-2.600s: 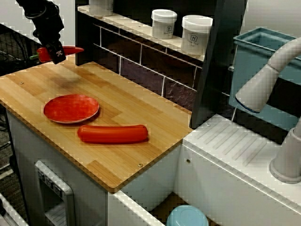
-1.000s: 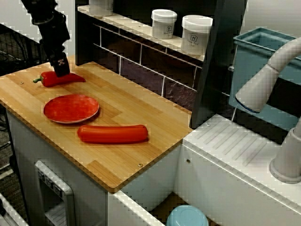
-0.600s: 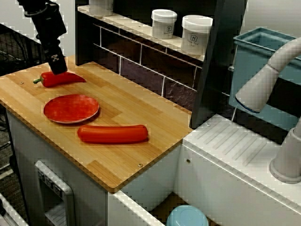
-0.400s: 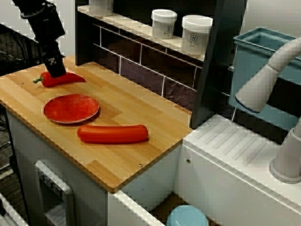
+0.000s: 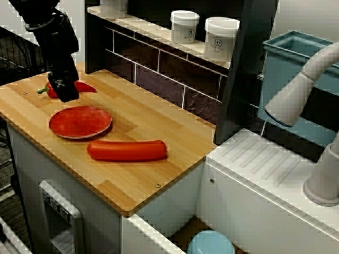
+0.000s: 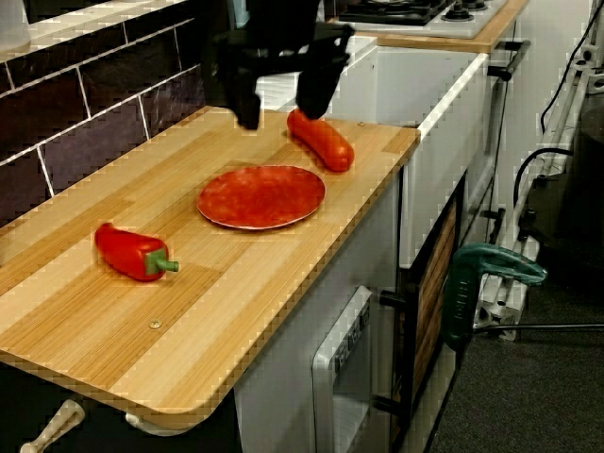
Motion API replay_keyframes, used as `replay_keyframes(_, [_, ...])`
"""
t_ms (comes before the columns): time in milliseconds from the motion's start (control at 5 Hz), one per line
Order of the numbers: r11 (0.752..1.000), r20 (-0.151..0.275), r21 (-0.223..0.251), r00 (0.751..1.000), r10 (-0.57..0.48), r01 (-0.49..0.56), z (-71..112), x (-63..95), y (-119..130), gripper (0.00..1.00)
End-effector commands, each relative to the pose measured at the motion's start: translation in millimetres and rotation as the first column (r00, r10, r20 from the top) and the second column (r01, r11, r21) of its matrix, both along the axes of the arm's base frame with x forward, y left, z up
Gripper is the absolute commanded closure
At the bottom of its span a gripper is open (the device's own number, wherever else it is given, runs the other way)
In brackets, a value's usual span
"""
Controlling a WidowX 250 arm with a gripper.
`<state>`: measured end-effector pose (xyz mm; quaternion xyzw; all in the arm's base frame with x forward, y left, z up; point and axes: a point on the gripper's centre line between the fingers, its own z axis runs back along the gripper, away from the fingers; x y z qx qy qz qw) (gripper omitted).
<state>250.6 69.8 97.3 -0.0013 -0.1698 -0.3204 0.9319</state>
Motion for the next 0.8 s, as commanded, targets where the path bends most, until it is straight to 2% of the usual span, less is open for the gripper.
replay_keyframes(0, [0.997, 0.037, 0.016, 0.997, -0.075, 0.074, 4.0, -11.1, -29, 0.00])
replay_keyframes(200, [0.995, 0.044, 0.002, 0.994, -0.100, 0.100, 1.0, -11.9, -39, 0.00])
replay_keyframes(400, [0.991, 0.033, -0.026, 0.991, -0.133, 0.134, 2.1, -8.8, -48, 0.00])
replay_keyframes(600, [0.990, 0.037, -0.052, 0.990, -0.133, 0.135, 8.3, -6.8, -53, 0.00])
